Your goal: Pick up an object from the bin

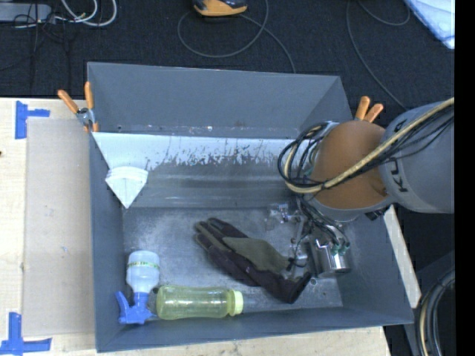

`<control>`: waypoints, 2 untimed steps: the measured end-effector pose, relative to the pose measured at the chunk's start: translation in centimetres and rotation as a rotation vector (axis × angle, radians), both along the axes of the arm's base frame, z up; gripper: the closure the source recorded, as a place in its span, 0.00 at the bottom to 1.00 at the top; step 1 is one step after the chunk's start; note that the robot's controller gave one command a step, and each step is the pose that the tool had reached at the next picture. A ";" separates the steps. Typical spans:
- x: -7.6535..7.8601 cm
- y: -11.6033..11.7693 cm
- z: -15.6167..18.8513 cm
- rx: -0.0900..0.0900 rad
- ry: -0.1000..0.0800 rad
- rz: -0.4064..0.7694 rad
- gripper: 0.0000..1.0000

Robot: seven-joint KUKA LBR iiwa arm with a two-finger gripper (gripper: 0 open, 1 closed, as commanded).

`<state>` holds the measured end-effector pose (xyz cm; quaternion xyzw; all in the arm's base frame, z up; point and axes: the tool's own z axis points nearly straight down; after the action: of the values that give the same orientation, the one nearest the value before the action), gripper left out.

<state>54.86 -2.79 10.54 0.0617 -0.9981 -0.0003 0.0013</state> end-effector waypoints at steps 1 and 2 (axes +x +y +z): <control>-0.5 0.0 -1.4 0.001 0.002 -0.109 0.00; -3.6 0.2 -2.5 0.000 -0.003 -0.170 0.00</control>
Offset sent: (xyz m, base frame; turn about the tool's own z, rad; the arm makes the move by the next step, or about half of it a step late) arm -0.0602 0.0042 -0.0354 0.1904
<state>51.24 -2.61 8.00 -0.0232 -0.9997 -0.0005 -0.0003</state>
